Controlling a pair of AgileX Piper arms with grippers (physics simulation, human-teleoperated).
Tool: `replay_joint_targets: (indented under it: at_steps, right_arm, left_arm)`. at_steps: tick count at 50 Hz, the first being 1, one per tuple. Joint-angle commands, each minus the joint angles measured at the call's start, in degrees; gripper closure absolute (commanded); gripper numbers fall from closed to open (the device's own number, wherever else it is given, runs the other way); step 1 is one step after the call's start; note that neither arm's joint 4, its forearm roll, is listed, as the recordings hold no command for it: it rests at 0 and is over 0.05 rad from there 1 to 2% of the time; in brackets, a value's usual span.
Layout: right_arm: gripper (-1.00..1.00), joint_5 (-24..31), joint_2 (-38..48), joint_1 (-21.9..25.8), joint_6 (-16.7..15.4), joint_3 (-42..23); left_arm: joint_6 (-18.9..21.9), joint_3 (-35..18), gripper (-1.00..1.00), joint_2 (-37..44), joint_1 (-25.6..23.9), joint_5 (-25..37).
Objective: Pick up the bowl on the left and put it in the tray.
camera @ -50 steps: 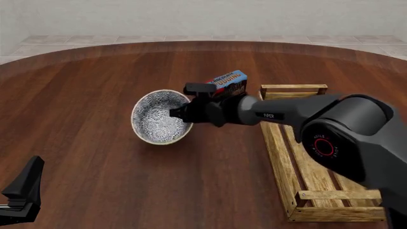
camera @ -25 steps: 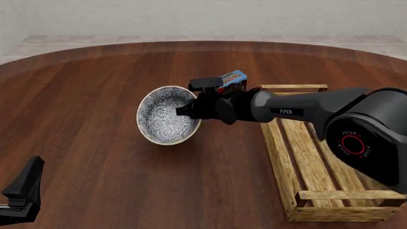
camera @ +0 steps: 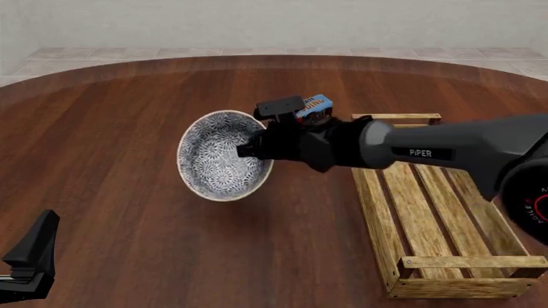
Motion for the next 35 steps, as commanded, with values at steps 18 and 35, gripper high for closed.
replay_joint_targets:
  at_steps: [18, 35]
  right_arm:
    - [1.00, -4.7, -14.7, 4.3, -2.8, 13.5]
    - [1.00, -5.1, -21.9, 2.3, -7.3, 17.3]
  left_arm:
    - [0.0, 0.0, -1.00, 0.0, 0.0, 0.0]
    - [0.0, 0.0, -1.00, 0.0, 0.0, 0.0]
